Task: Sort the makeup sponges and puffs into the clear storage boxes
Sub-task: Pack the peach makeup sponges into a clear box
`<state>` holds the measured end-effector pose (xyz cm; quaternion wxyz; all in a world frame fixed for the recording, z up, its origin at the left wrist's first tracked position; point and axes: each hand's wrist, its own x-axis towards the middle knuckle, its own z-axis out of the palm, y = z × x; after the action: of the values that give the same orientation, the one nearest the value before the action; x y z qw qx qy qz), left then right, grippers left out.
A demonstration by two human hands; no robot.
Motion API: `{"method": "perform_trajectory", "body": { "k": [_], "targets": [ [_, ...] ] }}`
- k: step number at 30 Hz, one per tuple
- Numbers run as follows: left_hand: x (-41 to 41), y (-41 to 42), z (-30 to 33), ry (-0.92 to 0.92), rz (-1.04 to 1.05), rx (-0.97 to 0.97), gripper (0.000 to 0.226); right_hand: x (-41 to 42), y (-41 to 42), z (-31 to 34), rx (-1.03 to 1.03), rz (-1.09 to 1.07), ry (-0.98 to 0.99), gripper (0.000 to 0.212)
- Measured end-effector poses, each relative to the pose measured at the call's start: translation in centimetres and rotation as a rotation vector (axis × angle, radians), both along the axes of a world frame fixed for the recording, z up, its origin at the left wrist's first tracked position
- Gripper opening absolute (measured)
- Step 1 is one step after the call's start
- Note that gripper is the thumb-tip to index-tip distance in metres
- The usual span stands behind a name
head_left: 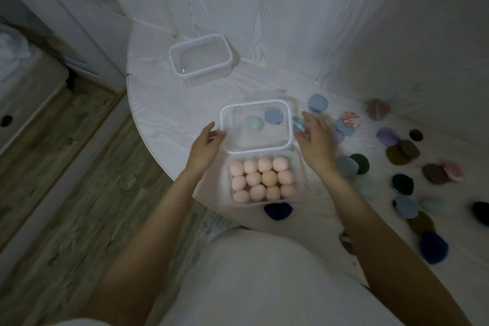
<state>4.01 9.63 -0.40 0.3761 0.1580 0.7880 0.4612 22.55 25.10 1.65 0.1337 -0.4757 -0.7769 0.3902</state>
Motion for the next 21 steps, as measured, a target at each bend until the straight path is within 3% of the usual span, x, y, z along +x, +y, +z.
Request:
{"method": "perform_trajectory", "body": {
  "k": [2,4,8,10,13,15,18,21],
  "targets": [
    [0.0,0.9,0.4,-0.110,0.021,0.066,0.040,-0.8,0.9,0.5,-0.418,-0.057,0.022,0.073],
    [0.1,1.3,1.2,-0.130,0.063,0.171,0.026,-1.2,1.6,0.5,-0.564,-0.086,0.084,0.089],
    [-0.2,0.8,2.6,-0.236,0.220,0.354,0.038,-1.3,1.3,2.3,-0.594,-0.097,0.398,0.046],
    [0.2,-0.1,2.7,-0.278,0.251,0.370,0.045,-0.4,0.7,2.6,-0.593,-0.041,0.419,0.045],
    [2.0,-1.9,1.5,-0.150,0.119,0.236,0.026,1.2,-1.0,2.2,-0.406,0.209,0.181,0.040],
    [3.2,-3.0,0.5,-0.066,0.027,0.136,0.045,2.4,-1.9,0.9,-0.224,0.408,-0.040,0.031],
    [4.1,-4.0,-0.4,-0.086,-0.019,0.023,0.074,3.0,-3.4,0.0,0.132,0.617,-0.305,0.063],
    [4.7,-4.6,-1.2,-0.087,-0.050,0.006,0.072,2.6,-4.7,-0.5,0.363,0.694,-0.435,0.088]
  ]
}}
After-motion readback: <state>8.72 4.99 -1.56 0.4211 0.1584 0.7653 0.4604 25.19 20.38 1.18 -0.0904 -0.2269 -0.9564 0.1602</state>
